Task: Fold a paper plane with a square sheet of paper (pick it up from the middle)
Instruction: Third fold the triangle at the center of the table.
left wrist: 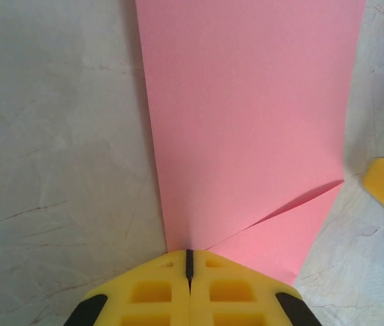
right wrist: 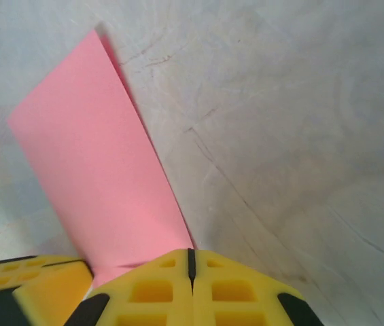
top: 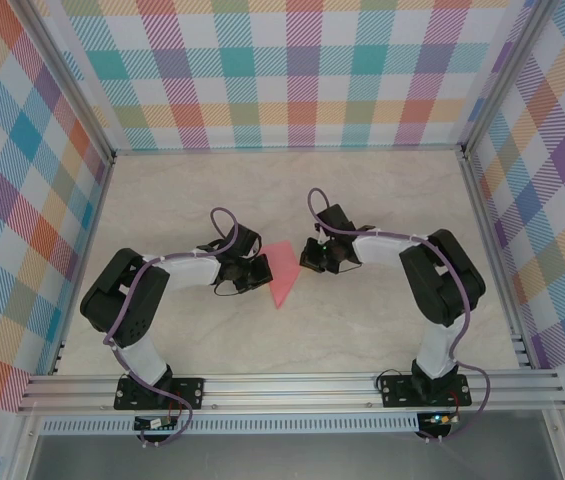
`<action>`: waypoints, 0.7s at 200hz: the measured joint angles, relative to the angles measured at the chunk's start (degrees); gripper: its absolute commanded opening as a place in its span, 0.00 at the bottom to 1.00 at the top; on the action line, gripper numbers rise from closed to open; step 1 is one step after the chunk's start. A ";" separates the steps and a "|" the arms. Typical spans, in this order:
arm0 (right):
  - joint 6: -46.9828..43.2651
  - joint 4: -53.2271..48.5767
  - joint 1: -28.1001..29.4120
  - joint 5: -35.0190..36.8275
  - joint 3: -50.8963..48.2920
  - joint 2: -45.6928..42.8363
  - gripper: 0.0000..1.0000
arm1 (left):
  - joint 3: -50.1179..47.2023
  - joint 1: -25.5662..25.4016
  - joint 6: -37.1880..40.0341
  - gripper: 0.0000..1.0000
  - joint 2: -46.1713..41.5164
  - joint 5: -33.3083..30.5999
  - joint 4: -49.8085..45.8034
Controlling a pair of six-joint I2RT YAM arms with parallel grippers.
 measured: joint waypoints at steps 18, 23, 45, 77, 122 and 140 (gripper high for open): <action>0.61 1.81 -0.15 -2.12 -2.19 -3.48 0.00 | 0.00 0.00 0.00 0.00 0.00 -0.07 0.00; 0.85 2.58 -0.04 -3.04 -2.82 -4.07 0.00 | 0.00 0.00 0.00 0.00 0.00 -0.09 0.02; 2.58 6.51 1.60 -7.26 -6.29 -4.90 0.00 | 0.00 -0.02 -0.02 0.00 0.00 -0.09 0.04; 5.22 9.22 5.51 -11.39 -10.58 -4.90 0.00 | -0.02 -0.04 -0.02 0.00 -0.02 -0.13 0.07; 6.88 12.96 8.00 -14.05 -11.13 -4.39 0.00 | -0.02 -0.09 -0.02 0.00 0.00 -0.13 0.09; 7.02 13.77 8.02 -14.43 -11.13 -3.39 0.00 | -0.02 -0.09 -0.02 0.00 0.00 -0.13 0.09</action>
